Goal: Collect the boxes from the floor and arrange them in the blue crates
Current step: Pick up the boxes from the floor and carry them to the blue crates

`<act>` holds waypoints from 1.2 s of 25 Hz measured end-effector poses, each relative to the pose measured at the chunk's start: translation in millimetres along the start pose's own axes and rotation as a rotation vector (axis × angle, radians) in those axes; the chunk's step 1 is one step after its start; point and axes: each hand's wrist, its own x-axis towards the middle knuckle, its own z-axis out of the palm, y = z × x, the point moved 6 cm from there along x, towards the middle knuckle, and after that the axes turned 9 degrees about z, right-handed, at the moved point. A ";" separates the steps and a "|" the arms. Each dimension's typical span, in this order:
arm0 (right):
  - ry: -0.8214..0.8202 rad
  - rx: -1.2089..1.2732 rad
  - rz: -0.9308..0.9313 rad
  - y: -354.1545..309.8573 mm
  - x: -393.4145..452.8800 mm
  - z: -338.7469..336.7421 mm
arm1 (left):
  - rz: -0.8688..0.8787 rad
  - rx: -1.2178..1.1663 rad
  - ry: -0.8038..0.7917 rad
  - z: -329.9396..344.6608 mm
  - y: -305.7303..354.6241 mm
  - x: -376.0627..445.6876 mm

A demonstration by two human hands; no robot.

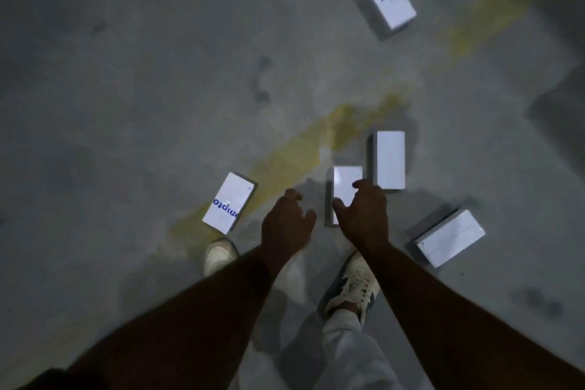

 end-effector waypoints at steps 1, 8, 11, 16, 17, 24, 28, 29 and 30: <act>0.018 -0.009 0.024 7.8 21.8 21.3 | 0.017 0.005 -0.026 18.9 -13.3 20.8; 0.074 -0.197 0.234 63.1 110.7 128.4 | -0.110 -0.095 -0.164 93.1 -76.3 90.2; -0.010 -0.158 0.308 76.4 123.4 147.1 | -0.174 -0.190 -0.168 95.9 -96.5 86.6; -0.193 0.277 0.164 45.4 96.9 158.9 | -0.354 -0.676 -0.173 84.1 -105.7 84.8; -0.338 0.384 0.095 29.8 83.4 167.6 | -0.389 -0.778 -0.183 77.1 -106.6 84.1; -0.906 0.716 0.228 -41.7 26.7 221.4 | -0.361 -0.820 -0.050 -5.0 -188.5 81.0; -0.610 0.513 0.276 -53.5 35.2 260.9 | -0.355 -0.596 0.269 -52.5 -256.6 81.7; -0.603 0.493 0.277 -57.6 34.3 271.4 | -0.378 -0.545 0.291 -56.6 -271.9 83.0; -0.621 0.489 0.277 -61.9 33.4 282.5 | -0.396 -0.491 0.273 -56.7 -285.2 86.2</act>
